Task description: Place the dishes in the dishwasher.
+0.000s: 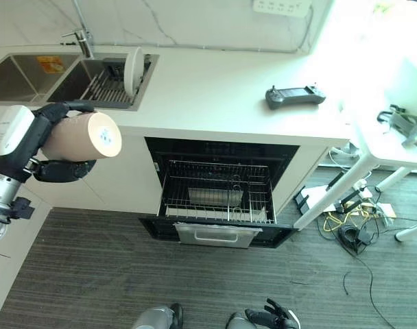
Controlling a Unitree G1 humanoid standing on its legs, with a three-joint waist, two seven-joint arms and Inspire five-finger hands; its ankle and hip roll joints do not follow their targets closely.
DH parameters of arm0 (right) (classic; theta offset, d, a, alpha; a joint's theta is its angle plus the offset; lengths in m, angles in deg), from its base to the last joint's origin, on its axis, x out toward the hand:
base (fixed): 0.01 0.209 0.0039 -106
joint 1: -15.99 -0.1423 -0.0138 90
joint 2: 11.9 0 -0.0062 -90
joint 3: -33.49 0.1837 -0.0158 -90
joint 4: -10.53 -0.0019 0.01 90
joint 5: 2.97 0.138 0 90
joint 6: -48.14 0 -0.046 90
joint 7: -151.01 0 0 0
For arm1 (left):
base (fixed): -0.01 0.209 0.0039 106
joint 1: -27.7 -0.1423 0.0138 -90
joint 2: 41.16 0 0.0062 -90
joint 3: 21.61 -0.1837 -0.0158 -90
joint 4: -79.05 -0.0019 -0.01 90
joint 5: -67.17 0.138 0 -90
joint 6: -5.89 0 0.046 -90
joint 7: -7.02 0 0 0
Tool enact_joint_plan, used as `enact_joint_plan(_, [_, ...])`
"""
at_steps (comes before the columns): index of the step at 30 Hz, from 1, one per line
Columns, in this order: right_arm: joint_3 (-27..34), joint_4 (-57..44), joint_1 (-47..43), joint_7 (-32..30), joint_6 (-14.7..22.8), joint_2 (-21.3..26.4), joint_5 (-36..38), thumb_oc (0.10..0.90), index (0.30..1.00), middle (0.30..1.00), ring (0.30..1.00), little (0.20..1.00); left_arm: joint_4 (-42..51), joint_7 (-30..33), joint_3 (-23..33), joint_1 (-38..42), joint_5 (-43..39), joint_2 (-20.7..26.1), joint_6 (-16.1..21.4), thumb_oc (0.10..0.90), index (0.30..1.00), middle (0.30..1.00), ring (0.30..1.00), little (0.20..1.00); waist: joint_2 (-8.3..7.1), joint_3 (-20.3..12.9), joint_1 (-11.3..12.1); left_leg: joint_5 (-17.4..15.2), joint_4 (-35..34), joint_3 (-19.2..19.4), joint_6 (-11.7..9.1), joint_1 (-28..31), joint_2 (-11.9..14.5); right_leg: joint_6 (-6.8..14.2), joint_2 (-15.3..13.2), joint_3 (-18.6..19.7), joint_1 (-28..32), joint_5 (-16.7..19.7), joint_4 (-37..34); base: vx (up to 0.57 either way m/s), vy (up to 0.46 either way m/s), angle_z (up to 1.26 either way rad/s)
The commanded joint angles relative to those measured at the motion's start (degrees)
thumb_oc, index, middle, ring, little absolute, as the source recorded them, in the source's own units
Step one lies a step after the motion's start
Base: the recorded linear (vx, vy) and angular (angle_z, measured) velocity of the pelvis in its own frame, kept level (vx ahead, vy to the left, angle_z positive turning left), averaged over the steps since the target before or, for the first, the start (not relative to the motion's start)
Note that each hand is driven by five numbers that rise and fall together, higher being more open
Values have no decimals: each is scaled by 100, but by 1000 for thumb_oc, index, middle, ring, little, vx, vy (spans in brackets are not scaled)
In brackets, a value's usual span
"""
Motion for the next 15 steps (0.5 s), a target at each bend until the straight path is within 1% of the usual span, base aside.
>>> enact_joint_plan(1, [-30, -162, -59, -93, 493, 591, 92, 800, 900, 900, 900, 900, 351, -38, 581, 1031, -688, -329, 283, 400, 300, 300, 300, 300, 283, -226, -421, -142, -233, 202, -322, -217, 675, -224, 186, -147, 79, -902, 20, 32, -271, 24])
enact_joint_plan(2, [14, -166, -37, -91, 502, 608, 130, 800, 900, 900, 900, 900, 305, -67, 510, 1100, -639, -425, 372, 400, 300, 300, 300, 300, 276, -208, -472, -98, -233, 424, -325, -225, 718, -235, 168, -256, 104, -913, 20, 38, -193, 45])
enact_joint_plan(3, [42, -223, 3, -140, 479, 629, 182, 800, 900, 900, 900, 900, 251, -78, 389, 1208, -555, -552, 453, 400, 300, 300, 300, 300, 262, -194, -510, -122, -233, 580, -289, -161, 610, -243, 133, -332, 151, -953, 20, 21, -78, 69])
enact_joint_plan(4, [46, -265, 1, -177, 431, 642, 181, 800, 900, 900, 900, 900, 245, -76, 330, 1250, -479, -641, 441, 400, 300, 300, 300, 300, 262, -181, -495, -186, -233, 514, -217, -107, 408, -247, 137, -302, 167, -945, 20, 81, -31, 82])
enact_joint_plan(5, [59, -307, -3, -214, 361, 645, 216, 800, 900, 900, 900, 900, 267, -51, 299, 1203, -329, -803, 500, 400, 300, 300, 300, 300, 235, -154, -445, -269, -233, 472, -102, 5, 55, -236, 118, -249, 205, -904, 20, 103, 20, 55])
enact_joint_plan(6, [69, -331, 1, -244, 334, 629, 228, 800, 900, 900, 900, 900, 316, -33, 293, 1140, -193, -934, 547, 400, 300, 300, 300, 300, 228, -139, -411, -367, -233, 501, -12, 50, -161, -210, 105, -250, 240, -879, 20, 115, 57, 3])
enact_joint_plan(7, [63, -376, 15, -290, 331, 581, 183, 800, 900, 900, 900, 900, 400, -8, 314, 1026, -60, -1044, 573, 400, 300, 300, 300, 300, 260, -135, -382, -442, -233, 476, 34, 67, -276, -175, 132, -268, 264, -863, 20, 141, 127, -15])
enact_joint_plan(8, [42, -477, 15, -378, 268, 515, 76, 800, 900, 900, 900, 900, 492, 56, 408, 751, 119, -1201, 714, 400, 300, 300, 300, 300, 326, -138, -327, -518, -233, 313, 93, 159, -356, -153, 210, -264, 311, -833, 20, 98, 168, -21])
enact_joint_plan(9, [53, -558, 25, -477, 252, 457, 68, 800, 900, 900, 900, 900, 590, 108, 469, 533, 304, -1346, 781, 400, 300, 300, 300, 300, 423, -118, -304, -480, -233, 202, 181, 131, -357, -157, 332, -372, 346, -568, 20, 84, 184, -23])
enact_joint_plan(10, [100, -606, 46, -509, 274, 410, 121, 800, 900, 900, 900, 900, 638, 109, 470, 458, 367, -1396, 836, 400, 300, 300, 300, 300, 440, -96, -307, -536, -233, 170, 258, 163, -385, -63, 314, -384, 241, -439, 420, 11, 114, -40])
enact_joint_plan(11, [99, -609, 48, -510, 272, 411, 121, 800, 900, 900, 900, 900, 639, 110, 472, 455, 368, -1397, 836, 400, 300, 300, 300, 300, 434, -103, -305, -537, -233, 175, 263, 156, -394, -59, 300, -378, 217, -455, 457, 73, 107, -25])
enact_joint_plan(12, [182, -806, 155, -485, 408, 282, 45, 800, 900, 900, 900, 900, 607, 168, 381, 436, 416, -1295, 779, 400, 300, 300, 300, 300, 365, 18, -410, -685, -233, -261, 570, 245, -689, 306, 43, 172, -768, 79, 2348, 70, -6, 8])
enact_joint_plan(13, [185, -837, 173, -471, 421, 280, 61, 800, 900, 900, 900, 900, 590, 184, 358, 452, 421, -1288, 755, 400, 300, 300, 300, 300, 375, -2, -422, -660, -233, -314, 547, 209, -665, 236, 40, 186, -708, 34, 1931, 98, -80, 25])
enact_joint_plan(14, [177, -844, 183, -454, 452, 286, 104, 800, 900, 900, 900, 900, 595, 220, 333, 472, 450, -1289, 712, 400, 300, 300, 300, 300, 410, -26, -422, -648, -233, -335, 500, 191, -592, 158, 23, 123, -525, -90, 1401, 53, -210, 40])
enact_joint_plan(15, [163, -877, 154, -439, 455, 292, 107, 800, 900, 900, 900, 900, 574, 375, 228, 548, 542, -1286, 617, 400, 300, 300, 300, 300, 422, -29, -458, -709, -233, -360, 477, 215, -549, 188, -85, 170, -455, 38, 560, 6, -279, 22])
